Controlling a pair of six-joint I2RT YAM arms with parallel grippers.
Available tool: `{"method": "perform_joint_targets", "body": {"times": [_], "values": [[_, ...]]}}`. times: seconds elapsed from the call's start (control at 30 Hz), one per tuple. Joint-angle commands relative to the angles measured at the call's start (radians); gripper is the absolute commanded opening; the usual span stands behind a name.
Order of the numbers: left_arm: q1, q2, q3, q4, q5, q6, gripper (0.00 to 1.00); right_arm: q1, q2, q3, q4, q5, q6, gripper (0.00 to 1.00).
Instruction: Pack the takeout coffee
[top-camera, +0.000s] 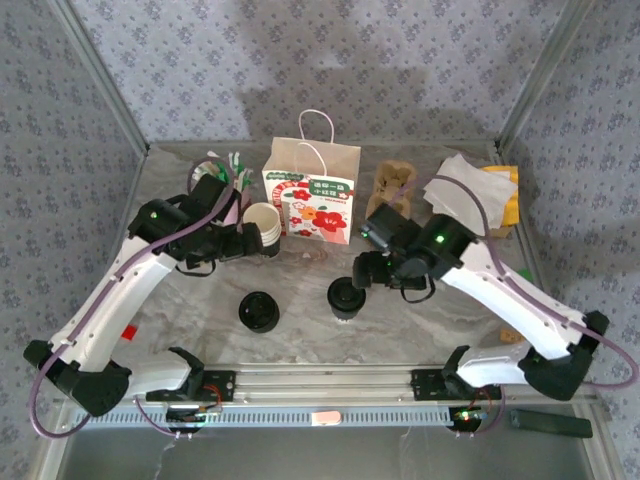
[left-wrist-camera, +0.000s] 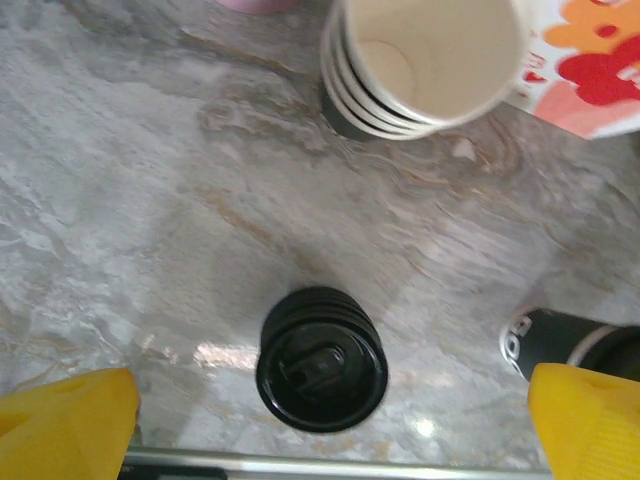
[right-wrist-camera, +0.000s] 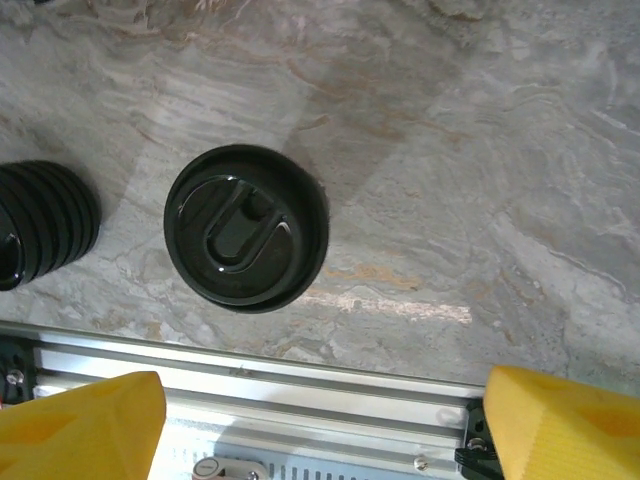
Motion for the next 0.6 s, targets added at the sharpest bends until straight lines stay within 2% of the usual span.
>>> {"method": "perform_joint_targets", "body": {"times": [0.0,0.27,0.57], "values": [[0.019,-0.030,-0.052,0.049,-0.032,0.043,1.00,0.044,0.046,0.022,-0.015,0.035,0.079,0.89],[0.019,-0.114,-0.177,0.178,-0.016,0.052,1.00,0.084,0.152,0.037,0.010,0.008,0.158,0.91],[0.016,-0.143,-0.200,0.217,-0.043,0.101,1.00,0.084,0.251,0.045,0.057,-0.046,0.335,0.87]]}}
